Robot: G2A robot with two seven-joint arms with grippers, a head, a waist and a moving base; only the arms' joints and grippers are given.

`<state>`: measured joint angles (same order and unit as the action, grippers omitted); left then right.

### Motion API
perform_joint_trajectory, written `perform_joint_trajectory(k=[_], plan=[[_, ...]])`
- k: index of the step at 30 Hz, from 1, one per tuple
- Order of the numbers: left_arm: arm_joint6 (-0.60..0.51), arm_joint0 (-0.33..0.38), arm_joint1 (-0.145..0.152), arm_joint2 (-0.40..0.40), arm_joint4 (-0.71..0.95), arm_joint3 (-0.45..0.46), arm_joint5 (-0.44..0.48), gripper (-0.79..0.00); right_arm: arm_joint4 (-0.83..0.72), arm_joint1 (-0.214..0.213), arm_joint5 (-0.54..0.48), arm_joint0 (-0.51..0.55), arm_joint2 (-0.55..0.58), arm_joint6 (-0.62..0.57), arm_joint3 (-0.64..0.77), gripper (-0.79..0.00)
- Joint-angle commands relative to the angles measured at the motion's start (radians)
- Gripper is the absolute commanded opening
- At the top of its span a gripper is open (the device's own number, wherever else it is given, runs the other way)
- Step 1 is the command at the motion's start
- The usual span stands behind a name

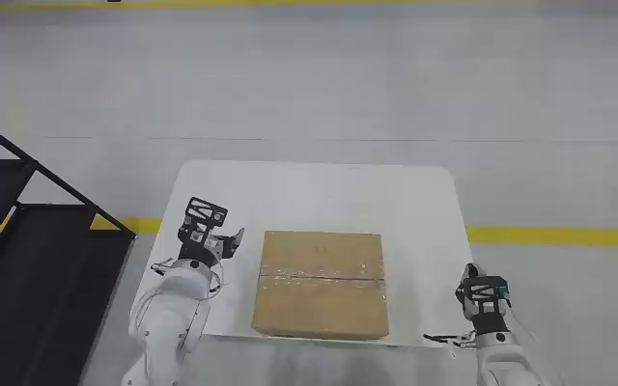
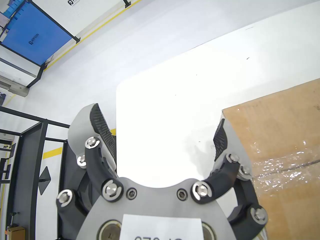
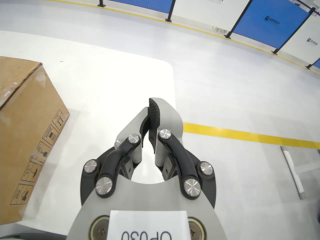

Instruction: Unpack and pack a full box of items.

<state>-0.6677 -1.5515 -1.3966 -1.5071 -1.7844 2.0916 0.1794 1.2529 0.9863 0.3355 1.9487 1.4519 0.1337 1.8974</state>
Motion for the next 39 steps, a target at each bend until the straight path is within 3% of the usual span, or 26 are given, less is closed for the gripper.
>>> perform_joint_trajectory(k=[1,16,29,39], plan=[[0.000,0.000,0.000,0.000,0.000,0.000,0.000,0.000,0.000,0.002,-0.008,-0.004,-0.002,-0.005,-0.005,-0.785],[0.000,0.000,0.000,0.000,0.000,0.000,0.000,0.000,0.059,0.034,-0.061,-0.083,-0.126,-0.009,-0.044,-0.785],[0.000,0.000,0.000,0.000,0.000,0.000,0.000,0.000,0.045,0.084,-0.103,-0.212,-0.312,0.024,-0.199,-0.785],[0.000,0.000,0.000,0.000,0.000,0.000,0.000,0.000,0.043,0.113,-0.126,-0.285,-0.376,0.044,-0.270,-0.785]])
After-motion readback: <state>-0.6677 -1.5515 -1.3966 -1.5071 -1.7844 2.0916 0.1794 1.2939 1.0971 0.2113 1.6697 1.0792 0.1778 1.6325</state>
